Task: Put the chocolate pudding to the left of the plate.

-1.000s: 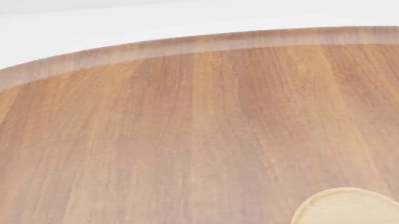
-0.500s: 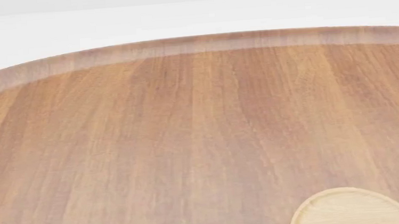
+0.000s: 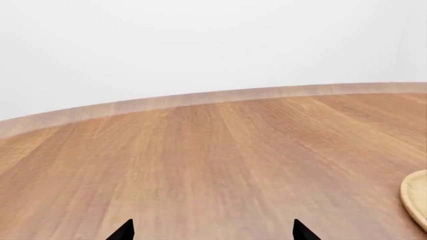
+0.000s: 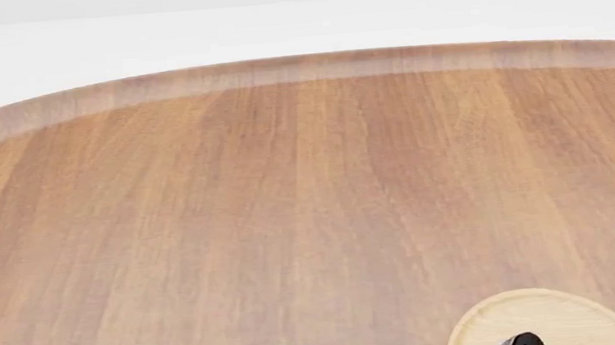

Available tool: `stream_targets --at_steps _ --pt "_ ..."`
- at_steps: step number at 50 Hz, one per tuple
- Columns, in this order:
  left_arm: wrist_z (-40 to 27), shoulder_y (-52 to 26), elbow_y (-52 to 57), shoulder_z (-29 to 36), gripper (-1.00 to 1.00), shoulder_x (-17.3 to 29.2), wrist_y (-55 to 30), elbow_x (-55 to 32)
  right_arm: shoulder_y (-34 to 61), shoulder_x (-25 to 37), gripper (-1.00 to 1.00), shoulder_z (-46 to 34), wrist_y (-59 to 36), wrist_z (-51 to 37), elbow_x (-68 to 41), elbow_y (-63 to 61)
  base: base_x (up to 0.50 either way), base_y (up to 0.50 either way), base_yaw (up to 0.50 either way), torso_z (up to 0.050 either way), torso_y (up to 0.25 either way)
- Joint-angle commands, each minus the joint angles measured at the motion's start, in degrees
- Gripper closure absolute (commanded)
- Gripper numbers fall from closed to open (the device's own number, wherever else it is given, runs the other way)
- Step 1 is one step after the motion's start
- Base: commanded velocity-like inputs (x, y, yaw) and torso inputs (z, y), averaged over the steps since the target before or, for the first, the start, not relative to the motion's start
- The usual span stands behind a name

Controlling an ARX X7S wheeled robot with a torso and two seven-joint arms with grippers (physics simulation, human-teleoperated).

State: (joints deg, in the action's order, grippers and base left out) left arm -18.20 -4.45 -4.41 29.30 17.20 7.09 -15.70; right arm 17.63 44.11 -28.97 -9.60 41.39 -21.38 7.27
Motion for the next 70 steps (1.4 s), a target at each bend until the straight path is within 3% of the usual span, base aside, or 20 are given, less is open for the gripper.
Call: stream_targets --at_steps 1,39,70 --pt "-0.08 -0.12 -0.02 0.21 -1.00 0.05 -0.11 -0.14 3.36 -1.73 1.00 0.38 0.39 0.58 0.72 3.68 0.00 0.00 0.00 0.000 0.000" --pt "-0.08 -0.48 -1.32 0.70 -1.00 0.06 0.98 -0.31 11.85 -8.34 1.00 -1.39 2.19 2.13 3.32 17.87 0.00 0.00 0.00 0.000 0.000" --pt "-0.28 -0.72 -1.18 1.24 -1.00 0.32 0.88 -0.46 15.01 -11.04 1.00 -2.14 2.32 2.96 3.39 21.33 0.00 0.00 0.00 0.000 0.000"
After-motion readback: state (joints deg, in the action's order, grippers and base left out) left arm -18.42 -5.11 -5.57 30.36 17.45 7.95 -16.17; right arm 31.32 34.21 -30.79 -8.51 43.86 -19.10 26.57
